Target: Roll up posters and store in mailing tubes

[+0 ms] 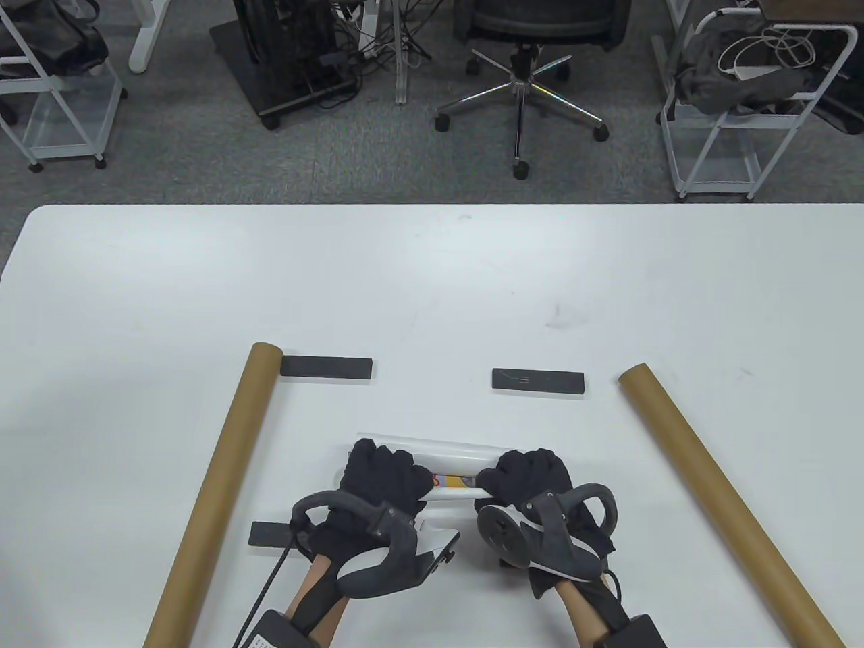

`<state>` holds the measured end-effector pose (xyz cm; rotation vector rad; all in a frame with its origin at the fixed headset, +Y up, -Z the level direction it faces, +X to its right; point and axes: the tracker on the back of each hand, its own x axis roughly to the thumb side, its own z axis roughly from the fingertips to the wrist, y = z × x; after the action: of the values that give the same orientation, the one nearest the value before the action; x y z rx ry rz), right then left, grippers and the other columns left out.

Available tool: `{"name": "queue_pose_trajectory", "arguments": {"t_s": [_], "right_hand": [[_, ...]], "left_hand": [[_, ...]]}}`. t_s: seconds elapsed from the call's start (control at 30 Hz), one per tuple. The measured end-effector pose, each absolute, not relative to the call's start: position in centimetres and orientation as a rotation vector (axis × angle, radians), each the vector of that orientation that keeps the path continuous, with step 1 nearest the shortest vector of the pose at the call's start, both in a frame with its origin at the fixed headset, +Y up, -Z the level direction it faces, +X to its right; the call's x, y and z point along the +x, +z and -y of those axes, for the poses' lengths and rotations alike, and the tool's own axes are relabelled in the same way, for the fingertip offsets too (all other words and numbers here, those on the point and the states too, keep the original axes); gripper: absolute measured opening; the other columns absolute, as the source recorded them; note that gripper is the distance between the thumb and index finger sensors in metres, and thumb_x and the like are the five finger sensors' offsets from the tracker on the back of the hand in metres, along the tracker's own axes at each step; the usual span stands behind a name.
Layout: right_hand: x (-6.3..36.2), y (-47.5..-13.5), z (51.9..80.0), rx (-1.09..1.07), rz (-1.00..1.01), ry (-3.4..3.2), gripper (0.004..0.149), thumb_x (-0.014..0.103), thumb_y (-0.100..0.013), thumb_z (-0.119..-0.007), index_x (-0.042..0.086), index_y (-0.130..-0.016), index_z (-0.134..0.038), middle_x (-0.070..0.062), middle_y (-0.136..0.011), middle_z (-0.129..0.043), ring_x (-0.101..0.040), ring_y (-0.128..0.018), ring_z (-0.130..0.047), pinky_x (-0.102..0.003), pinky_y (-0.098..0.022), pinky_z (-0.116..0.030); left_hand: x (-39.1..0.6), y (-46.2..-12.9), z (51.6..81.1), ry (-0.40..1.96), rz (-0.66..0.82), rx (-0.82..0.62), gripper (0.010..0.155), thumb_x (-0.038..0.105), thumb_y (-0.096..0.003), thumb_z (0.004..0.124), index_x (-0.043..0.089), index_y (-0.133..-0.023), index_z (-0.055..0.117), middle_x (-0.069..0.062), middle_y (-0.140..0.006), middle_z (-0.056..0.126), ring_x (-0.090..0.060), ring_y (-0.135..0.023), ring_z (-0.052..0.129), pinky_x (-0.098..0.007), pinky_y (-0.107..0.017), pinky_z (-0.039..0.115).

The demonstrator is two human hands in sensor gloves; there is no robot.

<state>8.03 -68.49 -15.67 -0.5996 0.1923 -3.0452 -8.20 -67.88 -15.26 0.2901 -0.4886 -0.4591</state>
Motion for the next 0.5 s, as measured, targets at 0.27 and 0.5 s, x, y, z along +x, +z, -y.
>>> {"name": "queue_pose_trajectory", "arguments": {"t_s": [0.27,0.5], "right_hand": [[8.1,-15.6,68.3,-0.627,-0.253,-3.074,0.049,0.043,-0.041,-0.073,0.022,-0.086,-0.078,0.002,-0.064,-0.088,-0.024,-0.049,-0.092,-0.057,-0.063,-0.076],[8.6,-15.4,68.0,-0.621,-0.384,-3.032,0.057,0.045,-0.034,-0.078,0.021,-0.086,-0.079,0.009,-0.064,-0.097,-0.018,-0.05,-0.103,-0.05,-0.061,-0.082]], "left_hand": [[-9.0,-15.6,67.6,-0.367,0.468,0.28,0.051,0.05,-0.0433,0.073,0.041,-0.093,0.076,0.016,-0.077,0.088,-0.009,-0.062,0.096,-0.046,-0.073,0.079],[-9.5,-15.5,67.4,-0.3,0.482,0.317,0.052,0.055,-0.0365,0.078,0.044,-0.087,0.077,0.023,-0.07,0.095,-0.002,-0.057,0.105,-0.041,-0.072,0.083]]}}
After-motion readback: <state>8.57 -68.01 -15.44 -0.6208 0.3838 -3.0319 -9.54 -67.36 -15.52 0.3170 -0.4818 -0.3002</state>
